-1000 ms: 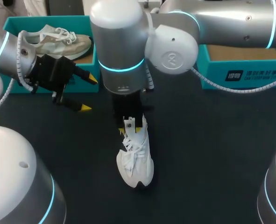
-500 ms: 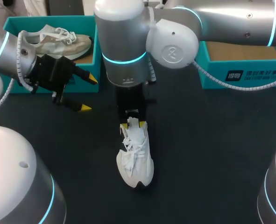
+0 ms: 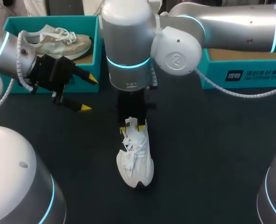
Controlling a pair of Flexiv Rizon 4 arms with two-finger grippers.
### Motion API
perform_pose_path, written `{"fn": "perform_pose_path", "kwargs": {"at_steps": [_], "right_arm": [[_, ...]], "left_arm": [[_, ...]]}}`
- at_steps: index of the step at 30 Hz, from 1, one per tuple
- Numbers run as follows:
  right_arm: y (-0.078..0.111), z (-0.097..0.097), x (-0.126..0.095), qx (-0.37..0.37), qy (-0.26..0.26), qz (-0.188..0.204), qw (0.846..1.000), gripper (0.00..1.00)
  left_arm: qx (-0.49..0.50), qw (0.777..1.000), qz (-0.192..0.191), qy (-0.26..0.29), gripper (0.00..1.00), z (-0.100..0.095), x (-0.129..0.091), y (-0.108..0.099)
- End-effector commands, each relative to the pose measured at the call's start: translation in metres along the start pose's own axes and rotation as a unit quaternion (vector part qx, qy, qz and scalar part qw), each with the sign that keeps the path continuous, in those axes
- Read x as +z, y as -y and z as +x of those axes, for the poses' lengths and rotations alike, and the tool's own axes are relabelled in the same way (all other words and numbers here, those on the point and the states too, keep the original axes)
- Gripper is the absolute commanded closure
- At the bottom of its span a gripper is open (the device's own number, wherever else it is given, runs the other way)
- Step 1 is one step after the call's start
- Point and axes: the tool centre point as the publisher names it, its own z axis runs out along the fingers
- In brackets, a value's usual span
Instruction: Take the shoe out of the shoebox, open the shoe tongue, remove and reinsert the insole, then place the shoe into the shoebox
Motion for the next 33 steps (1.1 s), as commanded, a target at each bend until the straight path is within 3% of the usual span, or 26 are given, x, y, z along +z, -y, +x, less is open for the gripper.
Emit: {"fn": "perform_pose_path", "kwargs": {"at_steps": [1,7,15,21,25,29,33], "right_arm": [[-0.007,0.0,0.004,-0.014,-0.009,-0.002,1.0,0.62],[-0.015,0.004,0.004,-0.029,-0.013,-0.009,0.999,0.63],[-0.014,-0.014,-0.001,-0.018,0.009,-0.016,1.0,0.65],[-0.027,-0.021,0.005,-0.021,0.008,-0.028,0.999,0.63],[-0.026,-0.022,-0.003,-0.027,0.016,-0.029,0.999,0.58],[-0.024,-0.023,-0.008,-0.022,0.022,-0.042,0.999,0.61],[-0.03,-0.023,0.008,-0.023,0.013,-0.041,0.999,0.68]], "left_arm": [[0.0,1.0,-0.001,-0.001,0.0,0.0,0.0,0.0],[0.0,1.0,-0.001,-0.001,0.0,0.0,0.0,0.0],[0.0,1.0,-0.001,-0.001,0.0,0.0,0.0,0.0],[0.0,1.0,-0.001,-0.001,0.0,0.0,0.0,0.0],[0.0,1.0,-0.001,-0.001,0.0,0.0,0.0,0.0],[0.0,1.0,-0.001,-0.001,0.0,0.0,0.0,0.0],[0.0,1.0,-0.001,-0.001,0.0,0.0,0.0,0.0]]}}
